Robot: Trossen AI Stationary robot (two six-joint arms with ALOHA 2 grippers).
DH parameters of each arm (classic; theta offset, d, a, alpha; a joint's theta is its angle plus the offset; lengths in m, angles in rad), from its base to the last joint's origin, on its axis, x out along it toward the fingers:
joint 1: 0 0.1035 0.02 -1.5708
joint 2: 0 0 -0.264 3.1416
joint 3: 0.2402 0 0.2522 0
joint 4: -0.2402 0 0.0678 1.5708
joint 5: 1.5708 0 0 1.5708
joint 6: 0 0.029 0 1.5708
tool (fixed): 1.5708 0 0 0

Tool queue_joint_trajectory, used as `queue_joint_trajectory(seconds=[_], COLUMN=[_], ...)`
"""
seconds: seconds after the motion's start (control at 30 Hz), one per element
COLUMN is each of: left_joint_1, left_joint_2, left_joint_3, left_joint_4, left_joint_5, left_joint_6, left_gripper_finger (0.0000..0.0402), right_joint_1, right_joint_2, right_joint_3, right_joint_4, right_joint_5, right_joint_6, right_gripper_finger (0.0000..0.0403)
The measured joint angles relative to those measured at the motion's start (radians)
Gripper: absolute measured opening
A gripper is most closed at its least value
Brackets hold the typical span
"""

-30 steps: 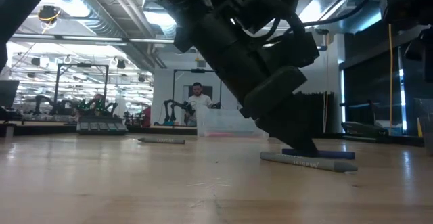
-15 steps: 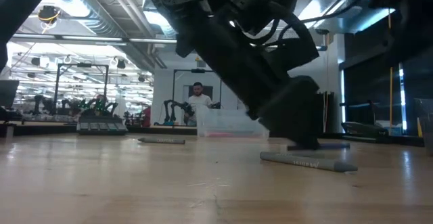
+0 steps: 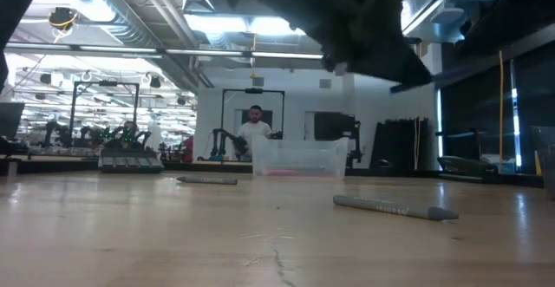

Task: Sort crayons/erasers/pens/pencils in bins
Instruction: Put the blue crayon into the black bin

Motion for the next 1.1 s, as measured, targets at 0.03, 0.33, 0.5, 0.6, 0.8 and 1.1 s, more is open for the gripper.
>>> queue_joint_trajectory(seconds=[0.03, 0.33, 0.5, 0.6, 0.8, 1.1], left_joint_1=[-0.005, -0.019, -0.023, -0.023, -0.023, -0.022], left_joint_2=[-0.001, -0.004, -0.004, -0.004, -0.004, -0.004], left_joint_3=[0.000, 0.000, 0.001, 0.001, 0.001, 0.002], left_joint_4=[0.016, 0.063, 0.099, 0.101, 0.103, 0.101], left_joint_5=[0.002, 0.001, 0.002, 0.002, 0.002, -0.001], left_joint_6=[0.000, 0.028, 0.033, 0.034, 0.035, 0.010], left_gripper_finger=[0.0017, 0.0017, 0.0017, 0.0017, 0.0017, 0.0018], right_joint_1=[0.000, 0.000, 0.000, 0.000, 0.000, 0.000], right_joint_2=[0.000, 0.040, 0.085, 0.108, 0.119, 0.119], right_joint_3=[0.000, 0.000, 0.000, 0.000, -0.001, -0.001], right_joint_4=[0.015, 0.079, 0.082, 0.091, 0.095, 0.098], right_joint_5=[-0.001, -0.011, -0.012, -0.006, 0.022, 0.013], right_joint_6=[-0.014, -0.066, -0.066, -0.066, -0.064, -0.062], right_gripper_finger=[0.0182, 0.0182, 0.0182, 0.0180, 0.0147, 0.0056])
